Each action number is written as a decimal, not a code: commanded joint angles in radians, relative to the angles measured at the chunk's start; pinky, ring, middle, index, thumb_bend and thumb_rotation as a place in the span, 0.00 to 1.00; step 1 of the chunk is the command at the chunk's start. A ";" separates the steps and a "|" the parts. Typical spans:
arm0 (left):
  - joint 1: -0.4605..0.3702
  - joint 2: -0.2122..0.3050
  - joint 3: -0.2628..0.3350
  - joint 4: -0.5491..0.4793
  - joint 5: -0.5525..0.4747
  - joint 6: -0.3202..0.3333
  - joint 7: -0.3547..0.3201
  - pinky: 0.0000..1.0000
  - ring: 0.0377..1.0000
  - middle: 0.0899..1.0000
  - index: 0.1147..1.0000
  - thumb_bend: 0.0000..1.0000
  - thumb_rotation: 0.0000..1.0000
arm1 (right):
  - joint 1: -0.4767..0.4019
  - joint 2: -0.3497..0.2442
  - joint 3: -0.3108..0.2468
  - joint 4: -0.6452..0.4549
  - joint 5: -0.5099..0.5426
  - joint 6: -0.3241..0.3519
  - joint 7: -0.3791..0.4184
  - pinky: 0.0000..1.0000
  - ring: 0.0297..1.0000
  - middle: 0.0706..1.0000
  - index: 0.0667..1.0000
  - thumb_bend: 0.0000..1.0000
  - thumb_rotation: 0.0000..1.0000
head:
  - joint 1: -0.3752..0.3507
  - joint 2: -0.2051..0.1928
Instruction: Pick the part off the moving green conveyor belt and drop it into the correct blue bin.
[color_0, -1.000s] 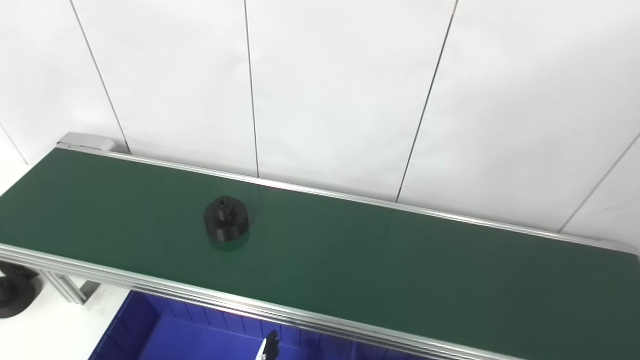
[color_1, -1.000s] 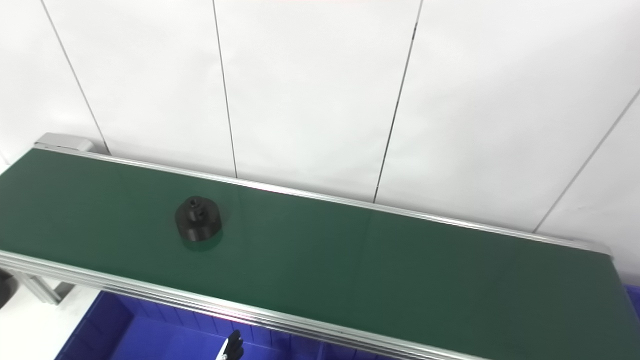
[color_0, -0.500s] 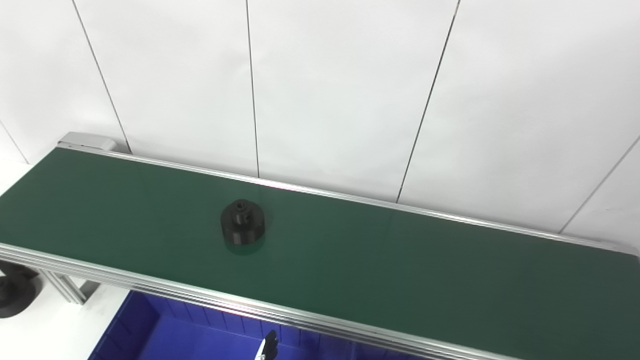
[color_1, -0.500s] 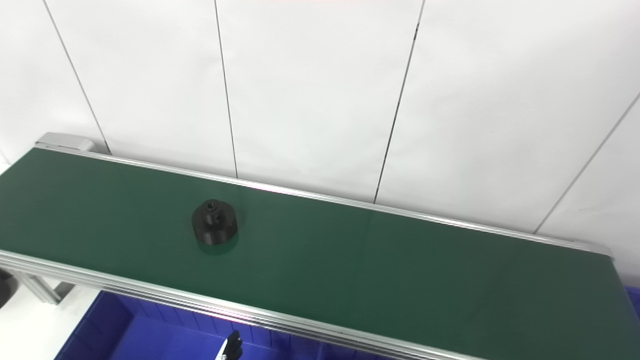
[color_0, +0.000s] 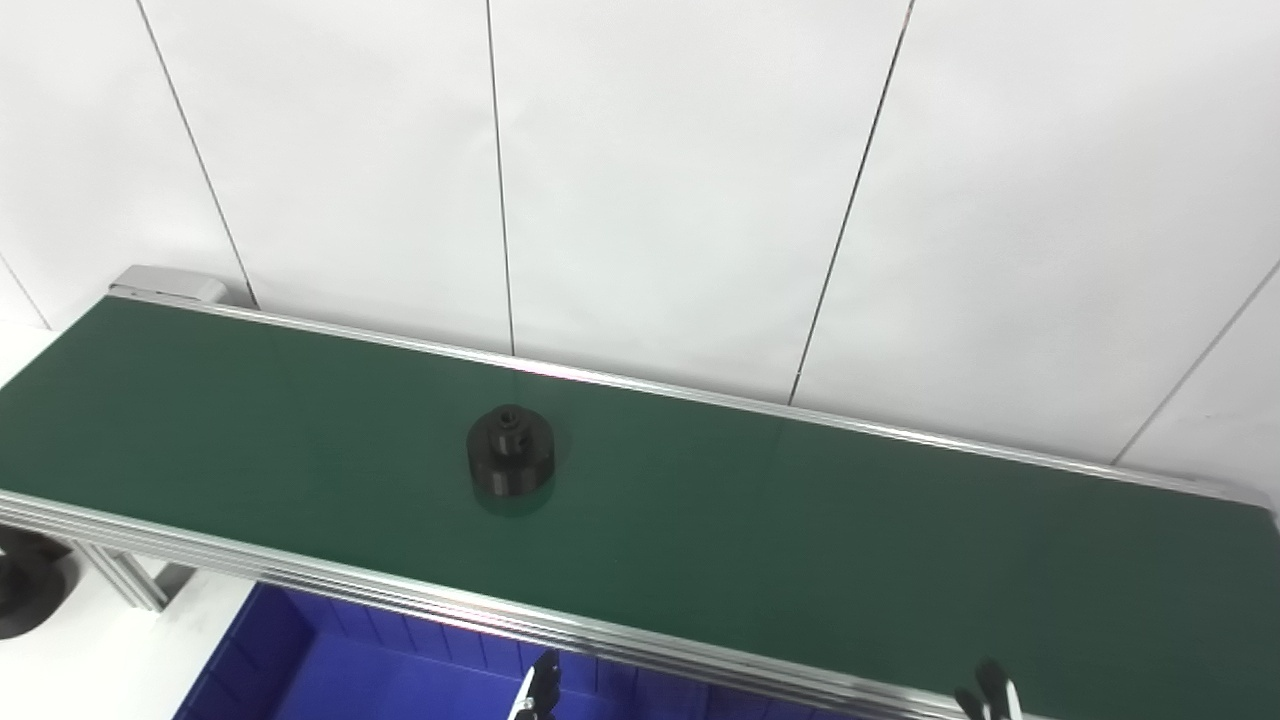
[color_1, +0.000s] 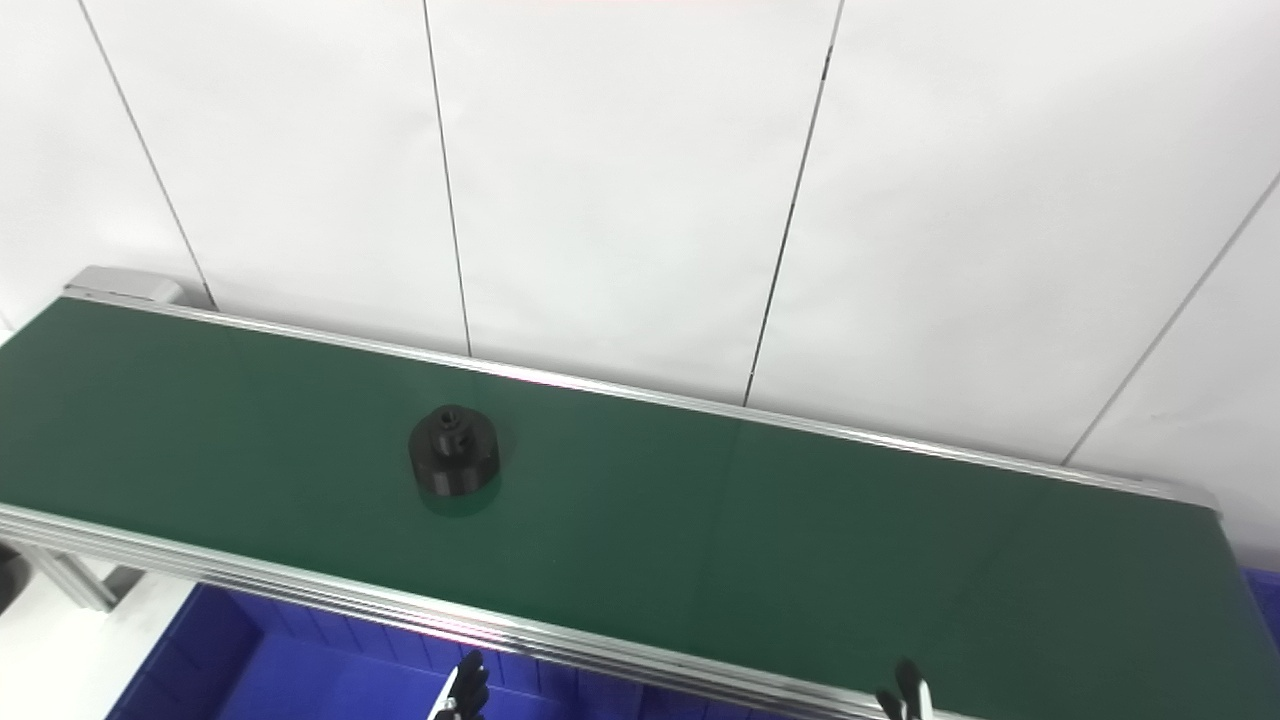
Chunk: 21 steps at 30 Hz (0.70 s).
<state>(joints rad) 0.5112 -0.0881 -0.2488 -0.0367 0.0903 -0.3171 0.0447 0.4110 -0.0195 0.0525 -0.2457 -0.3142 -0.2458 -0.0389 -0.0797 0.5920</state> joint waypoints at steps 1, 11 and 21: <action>-0.015 -0.041 -0.019 -0.031 -0.008 -0.004 -0.003 1.00 1.00 1.00 1.00 0.51 0.93 | -0.065 -0.026 -0.012 -0.084 -0.061 0.053 0.015 0.80 0.96 1.00 1.00 0.93 0.67 | -0.005 0.007; -0.022 -0.040 -0.018 -0.033 -0.007 -0.009 -0.002 1.00 1.00 1.00 1.00 0.45 0.98 | -0.303 -0.104 0.011 -0.185 -0.311 0.301 0.123 0.73 0.88 0.96 0.99 0.98 0.68 | -0.026 0.025; -0.004 -0.041 -0.026 -0.054 0.011 0.002 0.000 1.00 1.00 1.00 1.00 0.50 1.00 | -0.604 -0.131 0.111 -0.070 -0.400 0.421 0.266 0.74 0.88 0.93 0.96 0.99 0.67 | -0.023 0.032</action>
<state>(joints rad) 0.5015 -0.0889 -0.2495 -0.0553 0.0955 -0.3043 0.0443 -0.1537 -0.1539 0.1540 -0.3288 -0.7017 0.1513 0.2191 -0.1028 0.6243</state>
